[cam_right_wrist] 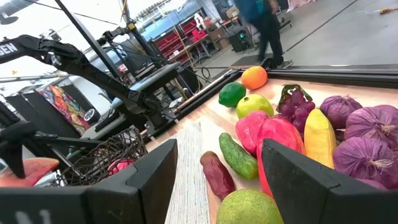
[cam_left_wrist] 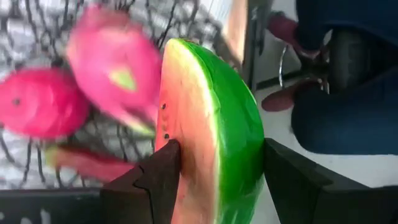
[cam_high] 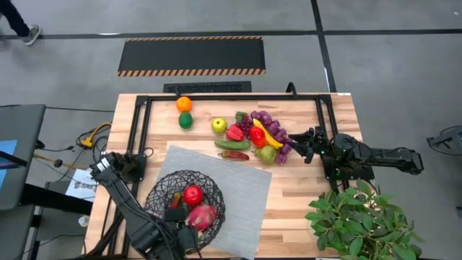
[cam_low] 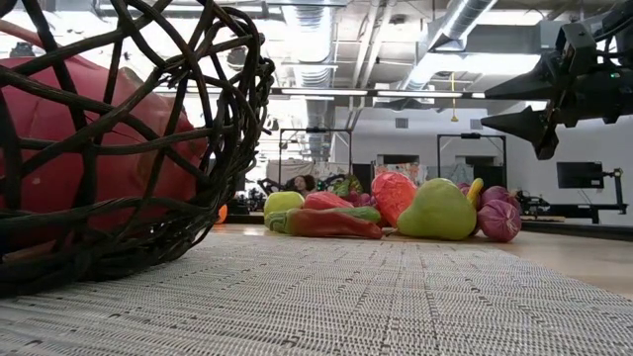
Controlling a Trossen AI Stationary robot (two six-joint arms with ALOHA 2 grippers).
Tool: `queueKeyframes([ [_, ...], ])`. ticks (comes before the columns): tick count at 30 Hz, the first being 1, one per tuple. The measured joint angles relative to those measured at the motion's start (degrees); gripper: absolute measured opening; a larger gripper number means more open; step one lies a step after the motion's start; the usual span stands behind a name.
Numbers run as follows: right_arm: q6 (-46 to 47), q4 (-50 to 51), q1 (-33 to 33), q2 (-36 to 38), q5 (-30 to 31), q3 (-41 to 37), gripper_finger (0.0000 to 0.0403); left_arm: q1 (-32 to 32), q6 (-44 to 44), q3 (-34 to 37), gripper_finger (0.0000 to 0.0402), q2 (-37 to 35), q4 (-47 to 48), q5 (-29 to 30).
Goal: Build produce basket
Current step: Put the red watermelon into the mesh basket
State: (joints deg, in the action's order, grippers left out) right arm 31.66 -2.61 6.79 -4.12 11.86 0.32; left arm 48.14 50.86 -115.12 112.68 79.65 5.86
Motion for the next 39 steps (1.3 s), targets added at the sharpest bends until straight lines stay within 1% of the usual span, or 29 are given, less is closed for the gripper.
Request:
queueKeyframes([
  [4, 0.0, 0.0, 0.0, 0.0, 0.0, 0.0, 0.0255, 0.0, -1.1, 1.5, 0.0188, 0.0, -1.6, 1.0],
  [12, -0.1, 0.0, 0.0, 0.0, 0.0, 0.0, 0.0255, -0.1, -1.2, 7.7, 0.0188, 0.0, -6.4, 1.6],
  [17, -0.2, 0.0, 0.0, 0.0, -0.1, 0.0, 0.0255, -0.2, -1.1, 8.6, 0.0188, -0.1, -7.1, 2.4],
  [22, -0.2, 0.0, 0.0, 0.0, -0.2, 0.0, 0.0255, 0.0, -0.5, 8.6, 0.0188, -0.1, -6.7, 2.5],
  [26, -0.2, 0.0, 0.0, 0.0, -0.2, 0.0, 0.0255, 0.2, 0.8, 8.6, 0.0188, -0.1, -6.7, 3.8],
  [32, -0.2, 0.0, 0.0, 0.0, -0.2, 0.0, 0.0255, 0.2, 0.8, 8.6, 0.0188, -0.1, -4.8, 4.0],
  [36, -0.2, 0.0, 0.0, 0.0, -0.2, 0.0, 0.0255, 0.7, 0.4, 8.6, 0.0188, -0.1, -2.7, 6.2],
  [39, -0.2, 0.0, 0.0, 0.0, -0.2, 0.0, 0.0255, 1.5, 0.2, 8.6, 0.0188, -0.2, 0.8, 7.2],
])
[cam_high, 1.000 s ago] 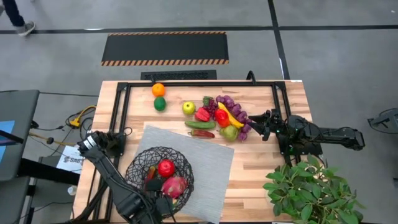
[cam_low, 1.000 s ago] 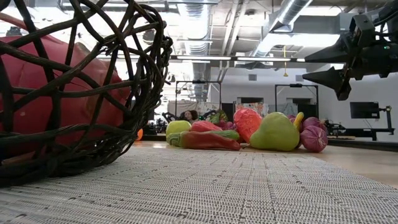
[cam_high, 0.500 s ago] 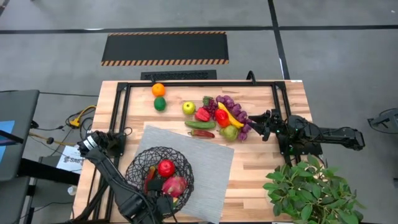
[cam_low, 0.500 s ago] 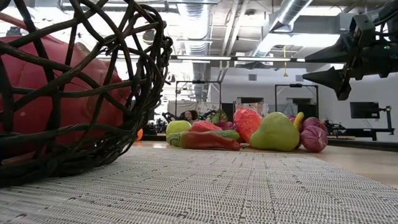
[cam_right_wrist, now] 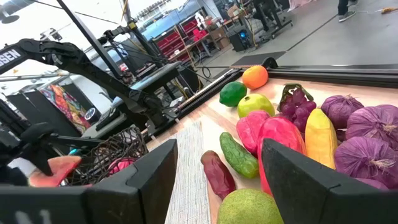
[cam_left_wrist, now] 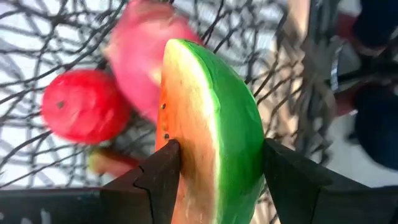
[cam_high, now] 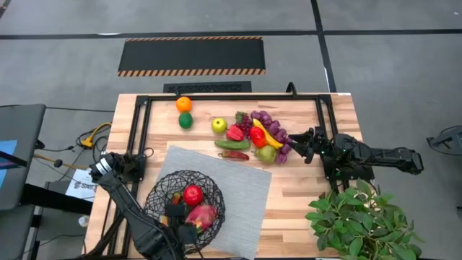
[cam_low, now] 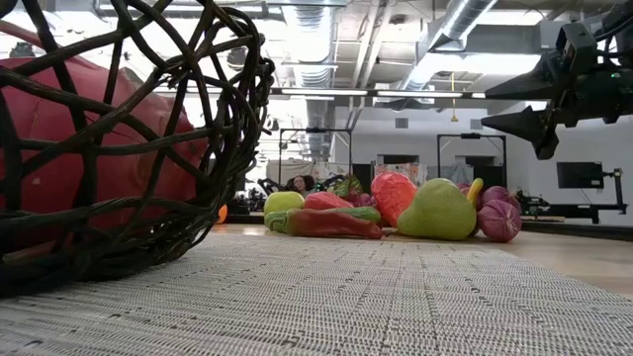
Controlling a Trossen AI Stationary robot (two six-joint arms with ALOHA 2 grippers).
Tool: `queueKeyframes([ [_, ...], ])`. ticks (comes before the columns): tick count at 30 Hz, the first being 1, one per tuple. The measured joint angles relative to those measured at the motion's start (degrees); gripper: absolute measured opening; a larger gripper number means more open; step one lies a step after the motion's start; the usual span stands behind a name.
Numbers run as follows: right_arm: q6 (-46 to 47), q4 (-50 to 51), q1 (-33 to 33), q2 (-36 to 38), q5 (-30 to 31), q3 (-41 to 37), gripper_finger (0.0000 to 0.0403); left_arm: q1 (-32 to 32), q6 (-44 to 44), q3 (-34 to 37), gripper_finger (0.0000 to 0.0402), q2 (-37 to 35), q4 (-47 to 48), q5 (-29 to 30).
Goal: Build produce basket
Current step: Put the red watermelon into the mesh basket
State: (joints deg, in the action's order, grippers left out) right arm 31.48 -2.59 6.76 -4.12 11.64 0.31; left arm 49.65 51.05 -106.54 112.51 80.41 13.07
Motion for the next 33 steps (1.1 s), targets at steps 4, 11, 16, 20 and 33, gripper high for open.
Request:
queueKeyframes([
  [4, 0.0, 0.0, 0.1, 0.0, 0.0, 0.0, 0.0255, 1.2, 0.0, 0.0, 0.0188, -1.1, 4.9, 1.1],
  [11, 0.1, 0.0, 0.1, 0.0, 0.1, 0.0, 0.0255, 2.4, 2.3, 19.3, 0.0188, -12.6, -11.6, 0.7],
  [16, 1.3, 0.0, 0.1, 0.0, 0.2, 0.0, 0.0255, 2.4, 2.8, 33.5, 0.0188, -21.6, -27.1, -1.7],
  [20, 1.5, 0.0, 0.1, 0.0, 0.2, 0.0, 0.0255, 1.9, 1.8, 36.3, 0.0188, -23.5, -31.2, -1.7],
  [33, 1.0, 0.0, 0.1, 0.0, 0.3, 0.0, 0.0255, -3.3, -9.2, 36.5, 0.0188, -17.2, -40.9, -9.0],
])
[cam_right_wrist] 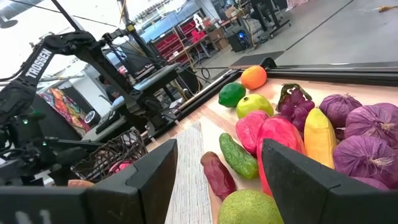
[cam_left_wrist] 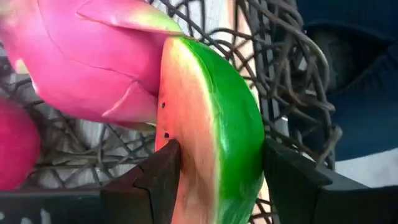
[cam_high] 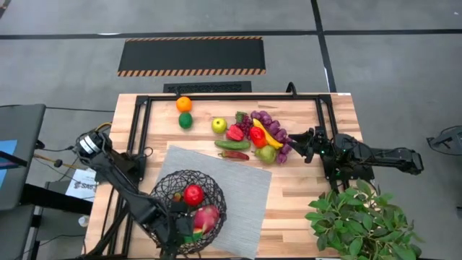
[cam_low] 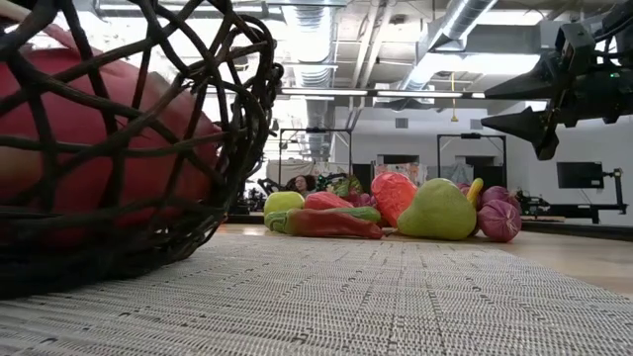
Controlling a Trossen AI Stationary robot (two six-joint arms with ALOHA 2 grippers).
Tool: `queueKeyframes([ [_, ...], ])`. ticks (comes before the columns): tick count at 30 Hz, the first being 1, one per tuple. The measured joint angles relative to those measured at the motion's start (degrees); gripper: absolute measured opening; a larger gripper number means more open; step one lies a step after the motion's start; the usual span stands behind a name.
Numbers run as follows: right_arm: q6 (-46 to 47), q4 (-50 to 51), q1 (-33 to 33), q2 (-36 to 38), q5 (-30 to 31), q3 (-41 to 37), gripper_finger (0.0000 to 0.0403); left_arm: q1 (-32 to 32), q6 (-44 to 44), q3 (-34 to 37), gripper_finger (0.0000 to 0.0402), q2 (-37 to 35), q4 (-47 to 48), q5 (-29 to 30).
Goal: Build produce basket
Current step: Put the red watermelon into the mesh basket
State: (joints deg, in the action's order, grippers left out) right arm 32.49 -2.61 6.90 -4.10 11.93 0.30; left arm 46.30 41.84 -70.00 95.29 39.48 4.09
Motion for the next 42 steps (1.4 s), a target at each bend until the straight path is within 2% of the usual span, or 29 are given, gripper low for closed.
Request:
queueKeyframes([
  [8, -1.4, 0.0, 0.0, 0.0, 0.0, 0.0, 0.0255, 1.5, 0.4, -0.9, 0.0186, -0.1, 4.4, -2.6],
  [15, -1.4, 0.0, 0.0, 0.0, 0.0, 0.0, 0.0255, 1.8, -6.6, -2.3, 0.0186, 0.8, 8.4, -2.3],
  [20, -1.4, 0.0, 0.0, 0.0, 0.0, 0.0, 0.0255, 1.8, -11.4, -2.3, 0.0186, 5.2, 9.1, -6.3],
  [27, -1.4, 0.0, 0.0, 0.0, 0.0, 0.0, 0.0255, 1.4, -12.2, -2.3, 0.0188, 5.5, 9.2, -5.5],
  [31, -1.4, 0.0, 0.0, 0.0, 0.0, 0.0, 0.0255, 1.3, -11.6, -2.3, 0.0211, 5.6, 9.1, -3.8],
  [37, -1.4, 0.0, 0.0, 0.0, 0.0, 0.0, 0.0255, 1.3, -11.4, -2.2, 0.0278, 5.7, 9.2, 0.7],
  [42, -1.4, 0.0, 0.0, 0.0, 0.0, 0.0, 0.0255, 1.1, -10.4, -2.2, 0.0320, 5.7, 9.2, 0.0],
])
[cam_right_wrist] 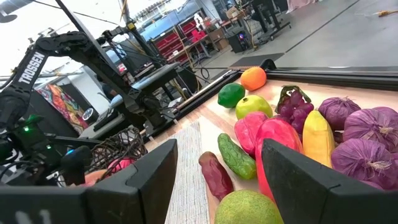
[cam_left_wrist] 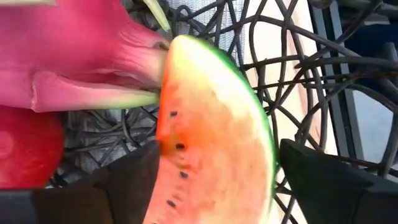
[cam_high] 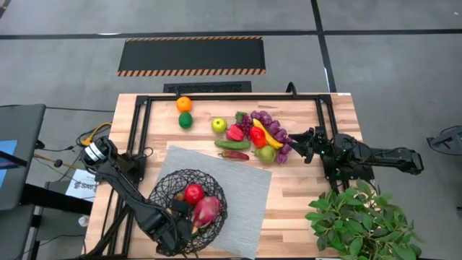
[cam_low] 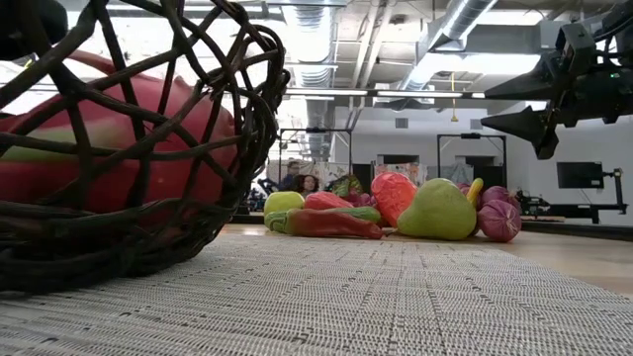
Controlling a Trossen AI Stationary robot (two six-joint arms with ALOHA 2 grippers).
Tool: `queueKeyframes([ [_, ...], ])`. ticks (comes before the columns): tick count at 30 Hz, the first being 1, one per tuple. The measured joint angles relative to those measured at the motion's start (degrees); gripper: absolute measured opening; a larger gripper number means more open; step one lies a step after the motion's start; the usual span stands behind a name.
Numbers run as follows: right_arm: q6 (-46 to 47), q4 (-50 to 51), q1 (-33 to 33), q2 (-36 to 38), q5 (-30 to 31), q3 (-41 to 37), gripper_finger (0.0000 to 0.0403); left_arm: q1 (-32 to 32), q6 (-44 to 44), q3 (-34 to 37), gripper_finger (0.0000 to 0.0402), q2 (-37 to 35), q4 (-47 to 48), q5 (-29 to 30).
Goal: Build produce basket
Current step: Put the red watermelon into the mesh basket, then put the green lime into the mesh basket
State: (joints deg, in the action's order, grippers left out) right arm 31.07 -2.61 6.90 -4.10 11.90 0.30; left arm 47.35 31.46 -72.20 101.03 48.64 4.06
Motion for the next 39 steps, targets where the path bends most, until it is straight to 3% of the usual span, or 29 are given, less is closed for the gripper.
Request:
queueKeyframes([
  [9, 0.0, 0.0, 0.0, 0.0, 0.0, 0.0, 0.0255, -0.1, 4.3, -2.6, 0.0332, -0.6, 1.3, -0.5],
  [13, 0.0, 0.0, 0.0, 0.0, 0.0, 0.0, 0.0255, -0.6, 4.8, -4.7, 0.0332, -3.1, 5.4, 2.2],
  [16, 0.0, 0.0, 0.0, 0.0, 0.0, 0.0, 0.0255, -1.7, 5.0, -5.9, 0.0332, -6.6, 8.7, 7.9],
  [21, 0.0, 0.0, 0.0, 0.0, 0.0, 0.0, 0.0255, -6.7, 5.1, -6.0, 0.0332, -13.8, 15.9, 24.6],
  [25, 0.0, 0.0, 0.0, 0.0, 0.0, 0.0, 0.0255, -15.2, 1.8, -6.0, 0.0332, -18.6, 18.9, 32.6],
  [30, 0.0, 0.0, 0.0, 0.0, 0.0, 0.0, 0.0255, -30.3, -3.0, -5.9, 0.0332, -22.4, 16.2, 39.6],
  [35, -0.2, 0.0, 0.0, 0.0, 0.0, 0.0, 0.0255, -47.2, -10.3, -5.9, 0.0332, -25.5, 14.7, 34.8],
  [39, -0.2, 0.0, 0.0, 0.0, 0.0, 0.0, 0.0255, -62.0, -17.2, -5.9, 0.0332, -27.1, 10.1, 25.2],
])
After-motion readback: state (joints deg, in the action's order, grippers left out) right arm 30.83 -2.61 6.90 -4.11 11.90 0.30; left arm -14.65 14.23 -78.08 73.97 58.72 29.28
